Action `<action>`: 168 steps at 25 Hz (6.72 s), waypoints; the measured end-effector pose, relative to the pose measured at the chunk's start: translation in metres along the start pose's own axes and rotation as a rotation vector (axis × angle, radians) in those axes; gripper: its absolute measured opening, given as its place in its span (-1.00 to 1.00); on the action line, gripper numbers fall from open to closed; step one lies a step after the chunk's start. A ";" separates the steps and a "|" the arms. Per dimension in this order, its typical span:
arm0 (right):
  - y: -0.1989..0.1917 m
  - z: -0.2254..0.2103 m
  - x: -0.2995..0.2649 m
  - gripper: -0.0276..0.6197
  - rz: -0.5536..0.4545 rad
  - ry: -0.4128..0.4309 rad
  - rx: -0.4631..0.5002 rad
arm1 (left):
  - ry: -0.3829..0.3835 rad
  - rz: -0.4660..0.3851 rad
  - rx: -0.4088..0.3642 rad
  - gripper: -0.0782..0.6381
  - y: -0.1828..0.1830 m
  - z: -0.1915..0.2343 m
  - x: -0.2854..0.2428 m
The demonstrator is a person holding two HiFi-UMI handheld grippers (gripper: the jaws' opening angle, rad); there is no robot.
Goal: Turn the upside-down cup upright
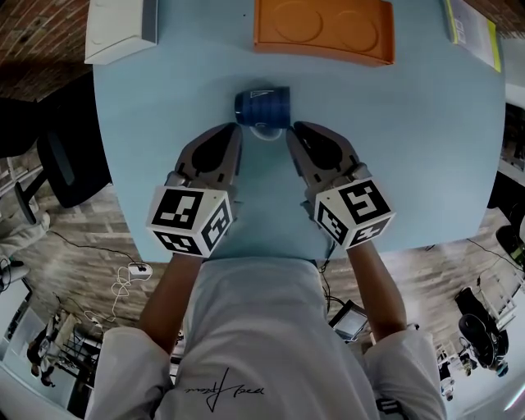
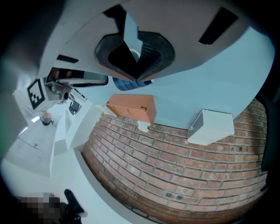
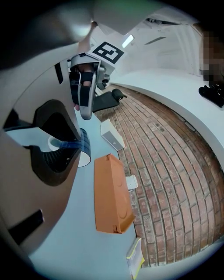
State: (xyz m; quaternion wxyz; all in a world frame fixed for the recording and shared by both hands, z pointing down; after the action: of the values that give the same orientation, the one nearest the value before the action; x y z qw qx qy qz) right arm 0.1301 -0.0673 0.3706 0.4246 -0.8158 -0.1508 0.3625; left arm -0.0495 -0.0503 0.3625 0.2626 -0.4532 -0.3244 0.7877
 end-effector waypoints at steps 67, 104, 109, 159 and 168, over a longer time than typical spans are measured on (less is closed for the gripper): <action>-0.019 -0.011 -0.025 -0.84 -0.015 0.324 -0.281 | -0.009 0.058 0.033 -0.76 -0.006 0.029 -0.024; -0.020 0.001 -0.007 -0.84 0.021 0.309 -0.194 | -0.024 0.083 -0.003 -0.76 -0.012 0.020 -0.022; -0.020 0.002 -0.002 -0.84 0.031 0.300 -0.174 | -0.030 0.088 -0.007 -0.76 -0.015 0.016 -0.023; -0.027 0.015 0.037 -0.84 0.142 0.252 -0.059 | -0.112 0.123 -0.006 -0.76 -0.044 -0.014 -0.013; -0.025 0.020 0.034 -0.84 0.150 0.240 -0.059 | -0.115 0.123 0.000 -0.76 -0.044 -0.010 -0.013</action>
State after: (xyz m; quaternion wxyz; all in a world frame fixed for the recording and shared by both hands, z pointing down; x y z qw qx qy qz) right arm 0.1409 -0.0218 0.3674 0.3870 -0.8745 -0.0482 0.2883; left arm -0.0295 -0.0283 0.3993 0.1946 -0.4260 -0.3104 0.8272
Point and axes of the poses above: the fingertips, and each gripper's own axes: x backward along the fingers, z to its left, y out of its top, the point moved 8 cm from there along x, backward along the fingers, and after that the axes turned 3 degrees about -z, right-handed, at the moved point
